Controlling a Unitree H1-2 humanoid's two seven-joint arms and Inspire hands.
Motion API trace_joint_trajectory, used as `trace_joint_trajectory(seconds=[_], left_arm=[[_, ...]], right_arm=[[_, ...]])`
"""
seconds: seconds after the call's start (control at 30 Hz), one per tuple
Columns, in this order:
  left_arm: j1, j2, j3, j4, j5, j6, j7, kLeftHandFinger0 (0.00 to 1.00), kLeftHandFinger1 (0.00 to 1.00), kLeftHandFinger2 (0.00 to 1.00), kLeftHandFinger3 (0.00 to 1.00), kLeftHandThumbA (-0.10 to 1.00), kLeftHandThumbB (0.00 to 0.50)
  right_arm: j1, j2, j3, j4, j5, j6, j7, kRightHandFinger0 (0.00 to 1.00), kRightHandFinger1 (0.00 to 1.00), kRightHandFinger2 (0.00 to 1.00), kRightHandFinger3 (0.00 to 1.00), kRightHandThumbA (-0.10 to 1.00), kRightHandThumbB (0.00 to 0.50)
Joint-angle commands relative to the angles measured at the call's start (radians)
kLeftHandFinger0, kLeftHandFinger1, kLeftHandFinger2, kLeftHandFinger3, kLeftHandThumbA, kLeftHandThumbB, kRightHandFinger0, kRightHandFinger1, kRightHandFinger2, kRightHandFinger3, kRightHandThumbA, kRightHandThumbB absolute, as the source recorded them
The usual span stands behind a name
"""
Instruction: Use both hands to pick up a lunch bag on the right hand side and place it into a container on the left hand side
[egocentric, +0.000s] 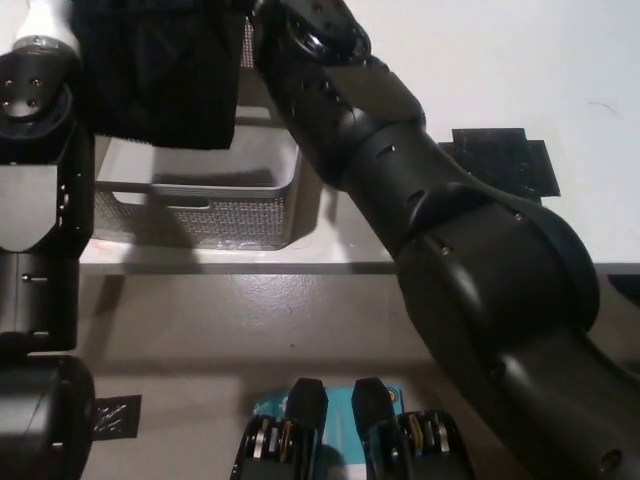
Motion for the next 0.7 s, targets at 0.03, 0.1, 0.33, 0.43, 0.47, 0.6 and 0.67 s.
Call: trace_joint_trajectory(seconds=[0.03, 0.1, 0.33, 0.43, 0.47, 0.6, 0.67], left_arm=[[-0.094, 0.057, -0.093, 0.081, -0.007, 0.009, -0.183, 1.0, 1.0, 1.0, 1.0, 1.0, 0.29], [-0.101, 0.097, -0.133, 0.136, 0.027, 0.037, -0.21, 1.0, 1.0, 1.0, 1.0, 1.0, 0.292], [-0.137, 0.293, -0.295, 0.39, 0.174, -0.105, -0.283, 1.0, 1.0, 1.0, 1.0, 1.0, 0.277], [-0.113, 0.362, -0.313, 0.368, 0.172, -0.11, -0.302, 1.0, 1.0, 1.0, 1.0, 1.0, 0.256], [-0.105, 0.385, -0.319, 0.362, 0.176, -0.11, -0.301, 1.0, 1.0, 1.0, 1.0, 1.0, 0.277], [-0.105, 0.445, -0.341, 0.401, 0.165, -0.177, -0.329, 1.0, 1.0, 1.0, 1.0, 1.0, 0.278], [-0.088, 0.467, -0.336, 0.381, 0.149, -0.179, -0.352, 1.0, 1.0, 1.0, 1.0, 1.0, 0.28]], right_arm=[[-0.052, 0.029, 0.142, 0.005, -0.175, 0.061, -0.068, 1.0, 1.0, 1.0, 1.0, 1.0, 0.105], [-0.048, 0.009, 0.244, 0.011, -0.272, 0.128, -0.145, 1.0, 1.0, 1.0, 1.0, 1.0, 0.111], [0.008, -0.112, 0.526, 0.002, -0.483, 0.129, -0.297, 1.0, 1.0, 1.0, 1.0, 0.6, 0.061], [0.019, -0.164, 0.52, -0.012, -0.449, 0.108, -0.275, 1.0, 1.0, 1.0, 1.0, 0.66, 0.077], [0.022, -0.18, 0.512, -0.017, -0.435, 0.102, -0.264, 1.0, 1.0, 1.0, 1.0, 0.67, 0.072], [0.036, -0.213, 0.487, -0.036, -0.405, 0.088, -0.236, 1.0, 1.0, 1.0, 1.0, 0.66, 0.072], [0.046, -0.223, 0.471, -0.048, -0.397, 0.078, -0.222, 1.0, 1.0, 1.0, 1.0, 0.64, 0.074]])
